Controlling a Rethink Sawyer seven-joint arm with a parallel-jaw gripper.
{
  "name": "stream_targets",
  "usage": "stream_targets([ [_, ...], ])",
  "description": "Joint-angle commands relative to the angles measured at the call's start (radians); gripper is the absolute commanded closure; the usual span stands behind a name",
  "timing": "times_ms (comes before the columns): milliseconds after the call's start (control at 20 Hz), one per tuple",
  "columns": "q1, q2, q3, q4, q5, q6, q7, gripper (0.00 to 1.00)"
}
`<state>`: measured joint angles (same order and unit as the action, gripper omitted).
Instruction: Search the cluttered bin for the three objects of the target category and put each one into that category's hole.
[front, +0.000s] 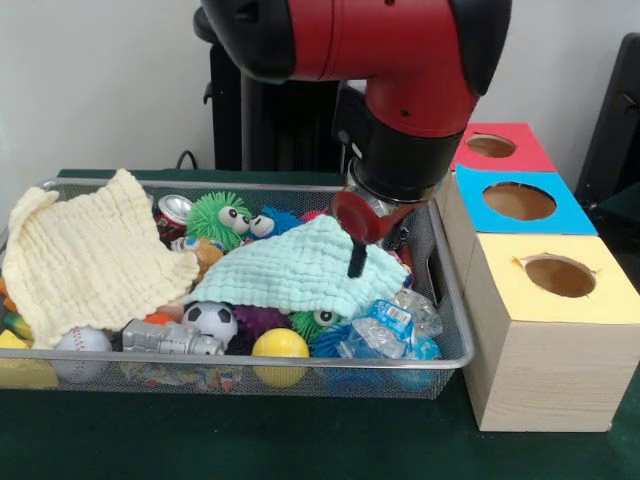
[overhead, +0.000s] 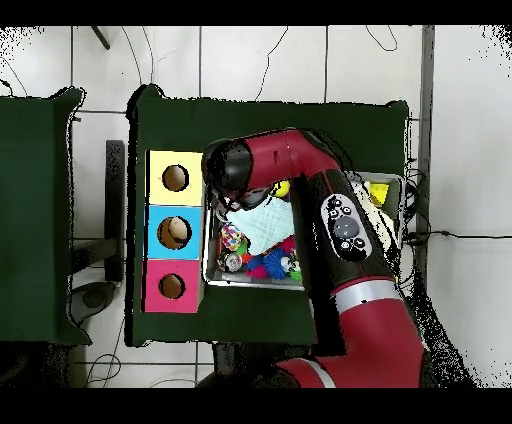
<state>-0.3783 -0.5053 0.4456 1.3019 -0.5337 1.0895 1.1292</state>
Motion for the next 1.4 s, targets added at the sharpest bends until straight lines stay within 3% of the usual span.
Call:
stream_targets([
  [50,-0.036,0.012,0.083,0.147,0.112,-0.175,0.097,0.00],
  [450,-0.030,0.000,0.056,0.183,0.147,-0.266,0.085,0.00],
  [1100,0.019,-0.010,-0.006,0.131,0.061,-0.263,0.058,0.00],
  [1400,-0.004,-0.038,-0.006,0.163,0.051,-0.294,0.031,0.00],
])
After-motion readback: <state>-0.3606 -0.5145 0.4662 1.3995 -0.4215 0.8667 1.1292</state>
